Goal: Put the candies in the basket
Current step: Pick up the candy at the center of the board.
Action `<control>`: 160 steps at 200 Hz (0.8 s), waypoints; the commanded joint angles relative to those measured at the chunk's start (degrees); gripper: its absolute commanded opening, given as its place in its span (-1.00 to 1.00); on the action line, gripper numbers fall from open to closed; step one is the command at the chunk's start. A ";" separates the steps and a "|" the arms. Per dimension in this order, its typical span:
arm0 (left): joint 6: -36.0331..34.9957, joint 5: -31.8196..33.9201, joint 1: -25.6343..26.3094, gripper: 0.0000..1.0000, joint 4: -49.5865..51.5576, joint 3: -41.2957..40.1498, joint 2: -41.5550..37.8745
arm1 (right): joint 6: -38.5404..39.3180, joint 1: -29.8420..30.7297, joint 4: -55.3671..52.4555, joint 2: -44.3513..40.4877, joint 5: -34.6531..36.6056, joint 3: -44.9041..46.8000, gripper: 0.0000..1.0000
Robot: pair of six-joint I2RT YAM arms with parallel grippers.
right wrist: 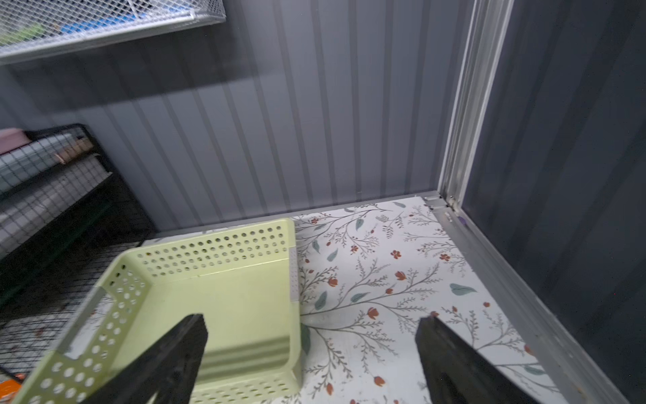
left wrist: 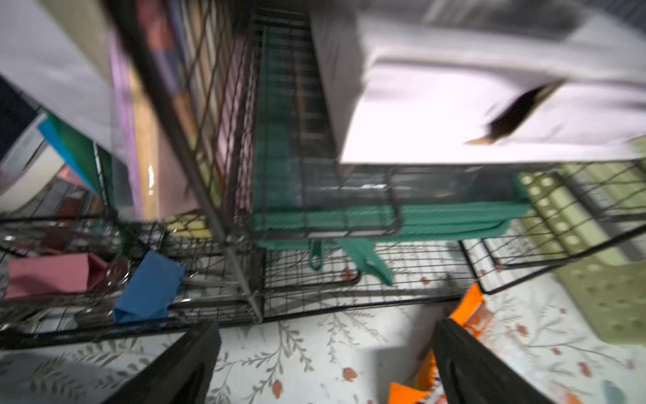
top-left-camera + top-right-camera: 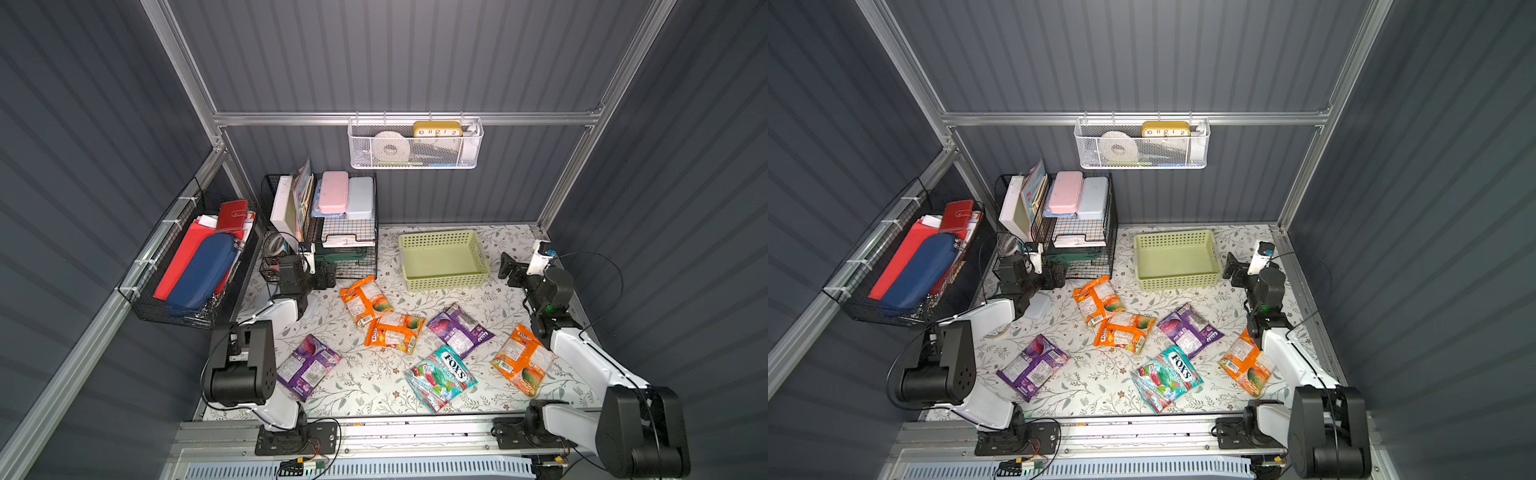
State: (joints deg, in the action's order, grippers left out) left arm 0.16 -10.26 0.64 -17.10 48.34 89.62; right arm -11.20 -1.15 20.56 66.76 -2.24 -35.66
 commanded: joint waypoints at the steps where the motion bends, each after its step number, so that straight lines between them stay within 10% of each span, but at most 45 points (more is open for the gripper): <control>1: 3.64 -6.36 -0.03 0.99 10.84 1.07 -5.53 | -6.26 0.19 -16.61 -0.56 -4.29 -5.12 0.98; 55: 14.61 -9.63 -0.07 0.99 30.37 10.56 -12.34 | -15.93 -0.06 -31.43 -4.09 -7.46 -9.49 0.98; 160: 27.09 -25.81 1.75 0.98 21.99 -1.81 -16.88 | -23.26 -1.46 -40.09 -3.38 -16.61 -5.88 0.98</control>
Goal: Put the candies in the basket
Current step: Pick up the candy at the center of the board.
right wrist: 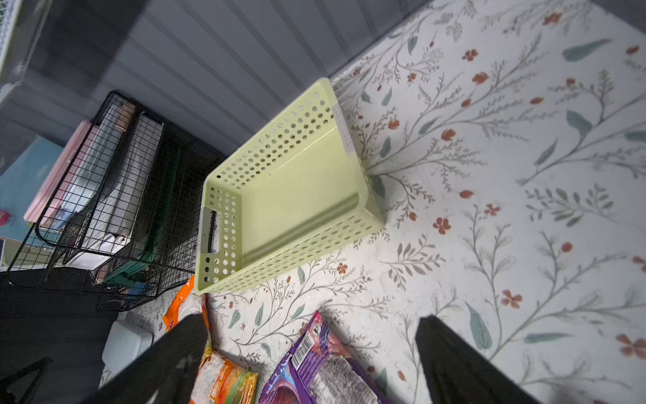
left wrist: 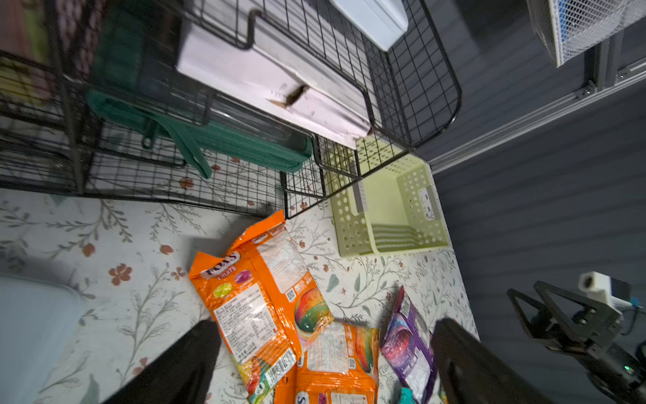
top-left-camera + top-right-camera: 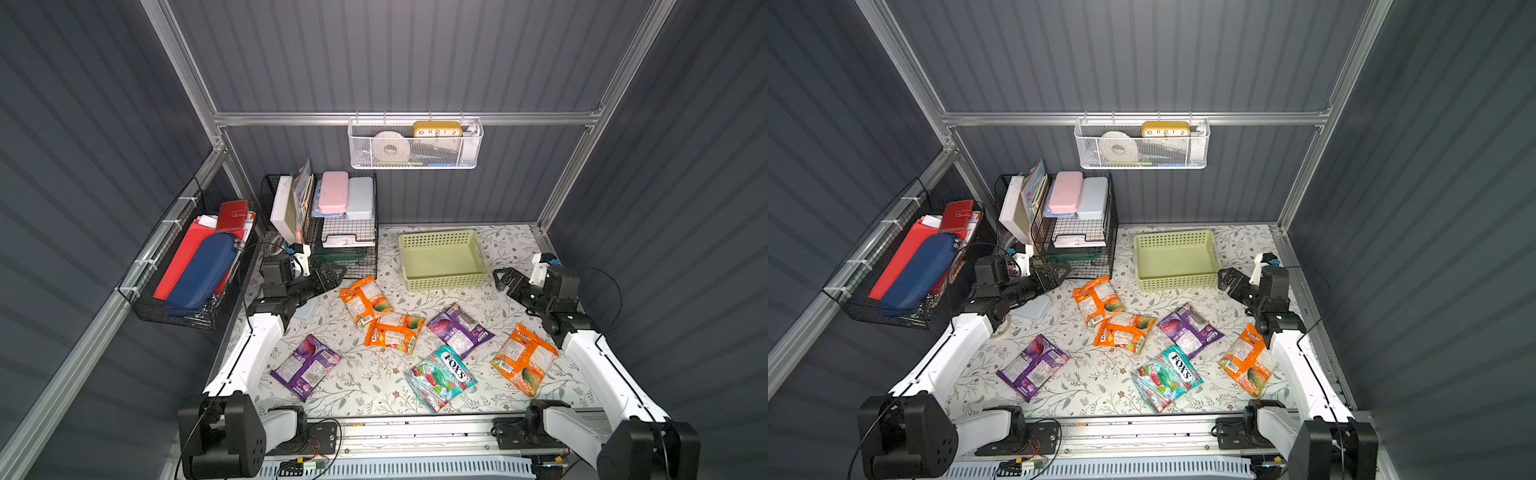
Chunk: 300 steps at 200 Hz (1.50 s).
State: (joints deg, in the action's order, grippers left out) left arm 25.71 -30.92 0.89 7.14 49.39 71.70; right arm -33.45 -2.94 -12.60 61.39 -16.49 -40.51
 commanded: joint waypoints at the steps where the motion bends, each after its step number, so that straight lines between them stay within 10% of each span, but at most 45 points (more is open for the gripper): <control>1: 1.45 -5.09 1.68 0.98 -2.37 -3.01 1.06 | -0.96 0.40 -7.23 2.12 -2.38 -1.04 0.98; 51: -1.72 -1.59 10.96 0.98 -7.60 -8.28 3.80 | -3.27 6.35 -10.07 4.53 5.11 4.17 0.89; 98: -3.64 0.83 18.09 0.96 -9.50 -8.07 8.84 | -6.51 9.98 -7.47 4.93 7.46 9.04 0.25; 143: -8.83 3.79 24.75 0.94 -7.27 -6.39 10.82 | -9.43 9.97 -13.15 2.42 12.85 10.30 0.05; 300: -11.56 11.90 25.85 0.98 -8.16 -9.53 6.46 | -36.59 20.47 6.59 2.86 14.14 23.81 -0.18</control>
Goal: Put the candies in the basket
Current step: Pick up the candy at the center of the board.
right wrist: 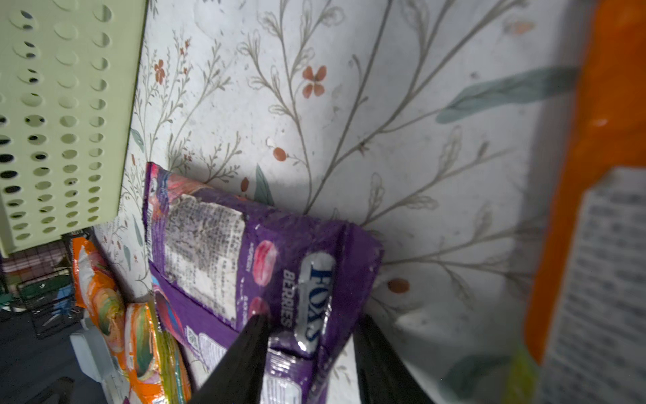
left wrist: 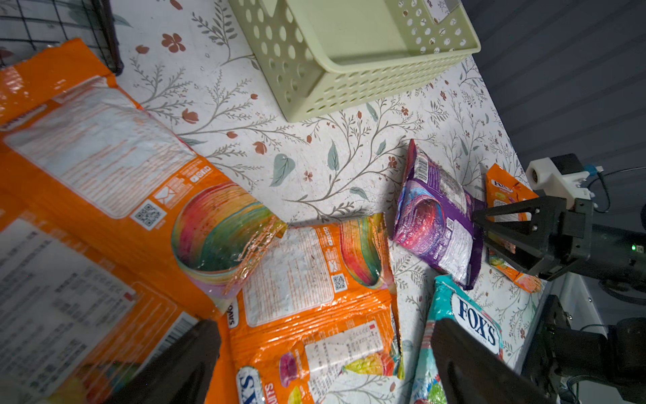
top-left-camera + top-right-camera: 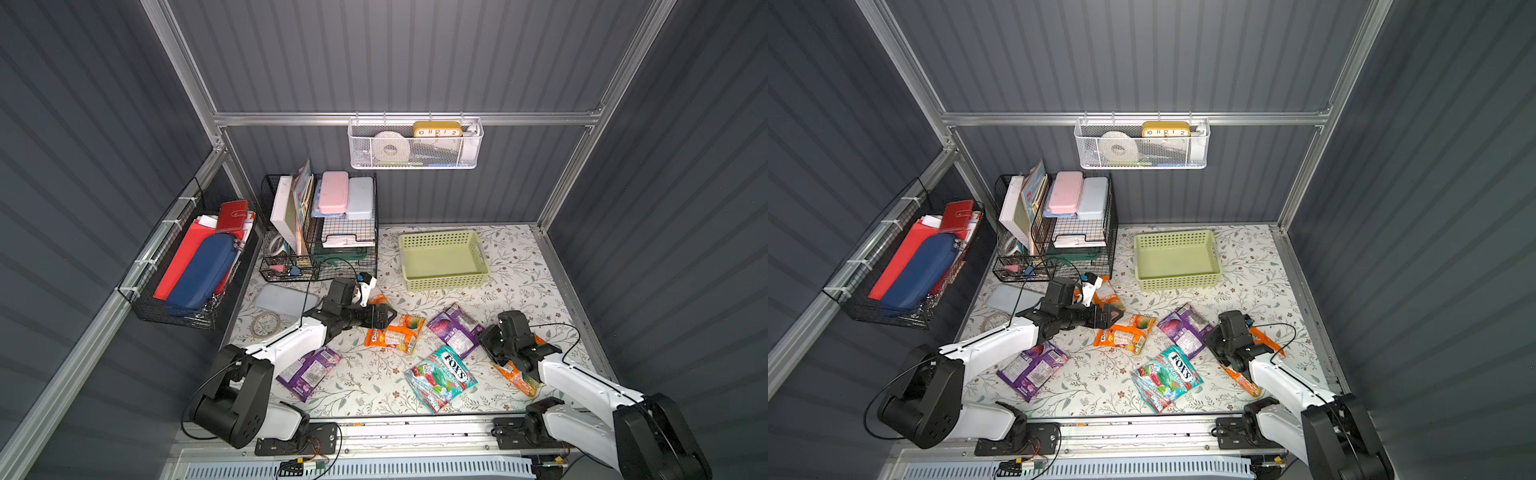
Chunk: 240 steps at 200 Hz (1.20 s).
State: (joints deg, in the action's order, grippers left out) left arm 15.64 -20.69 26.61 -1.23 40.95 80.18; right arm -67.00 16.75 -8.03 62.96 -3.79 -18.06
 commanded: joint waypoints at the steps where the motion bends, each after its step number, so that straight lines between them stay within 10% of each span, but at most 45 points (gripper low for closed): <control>1: -1.49 1.73 0.12 0.98 0.19 -1.16 -2.03 | -3.04 0.84 2.04 1.29 1.52 1.36 -0.18; 94: -1.49 5.21 0.28 0.98 0.27 -2.20 -4.13 | -3.62 1.62 1.01 -7.14 4.67 2.64 -1.00; 170: -1.93 2.28 0.53 0.98 -1.70 -3.07 -5.11 | 1.63 2.18 -4.87 -23.16 6.11 -6.13 -1.00; 240: -3.25 0.15 0.76 0.98 -3.71 -4.38 -6.27 | 5.01 3.57 1.24 -15.36 7.32 -20.79 -1.00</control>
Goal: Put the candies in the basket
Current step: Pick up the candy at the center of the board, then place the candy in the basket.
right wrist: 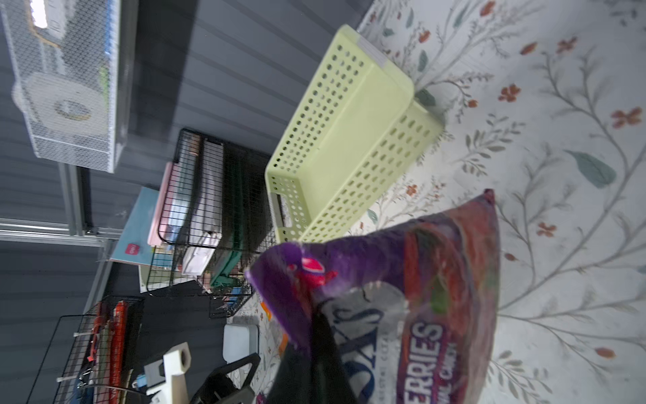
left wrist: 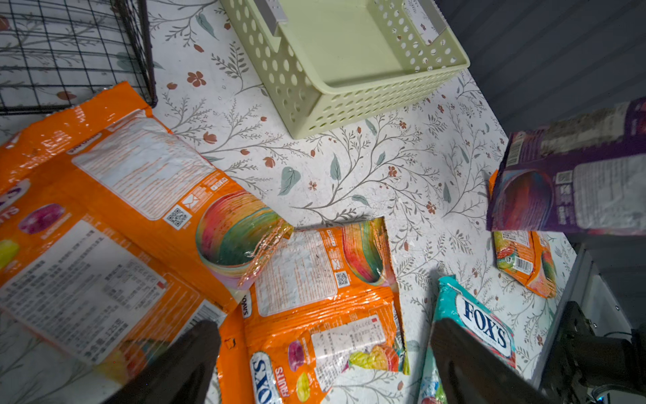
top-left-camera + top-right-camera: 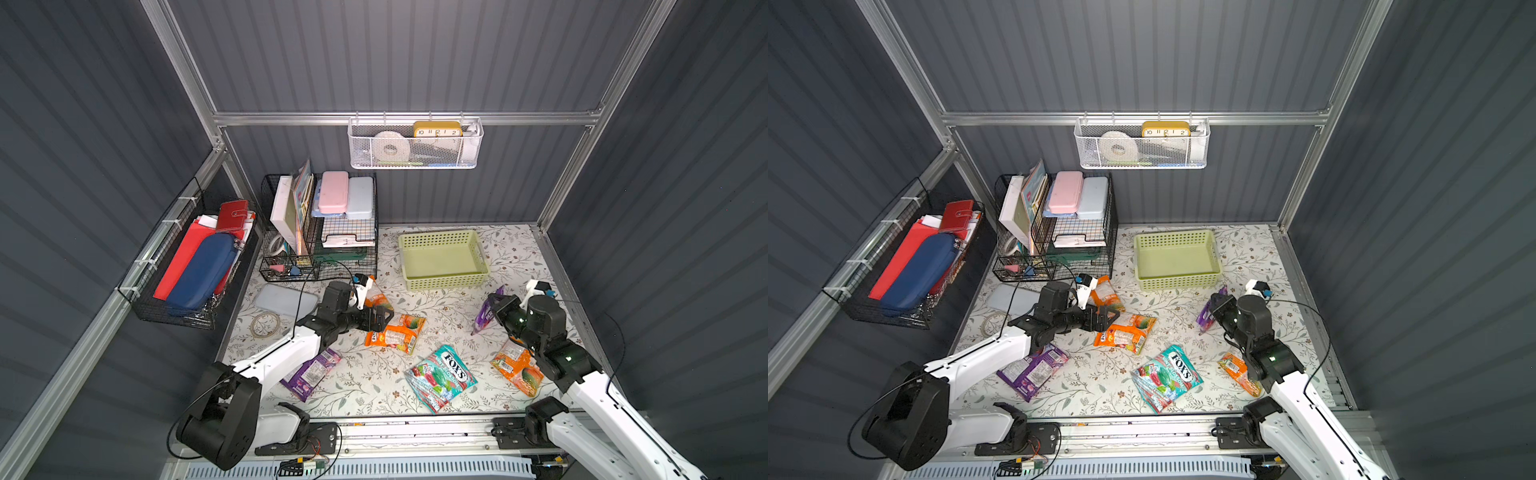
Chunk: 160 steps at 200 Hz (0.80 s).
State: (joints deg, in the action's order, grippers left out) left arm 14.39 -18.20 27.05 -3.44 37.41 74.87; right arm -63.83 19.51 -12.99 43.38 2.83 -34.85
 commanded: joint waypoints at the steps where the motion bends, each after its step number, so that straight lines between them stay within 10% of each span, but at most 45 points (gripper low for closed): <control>1: -2.00 -2.45 0.35 0.98 -1.53 -0.89 -0.96 | 1.85 0.85 6.43 4.60 0.78 -4.18 -1.00; 160: -3.41 7.67 2.40 0.99 -1.39 -2.01 -2.75 | -3.75 11.14 39.46 54.72 20.21 -32.35 -1.00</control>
State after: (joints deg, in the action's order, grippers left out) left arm 11.97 -13.17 29.28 -5.54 36.58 74.43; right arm -65.19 29.78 18.72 93.78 17.58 -63.26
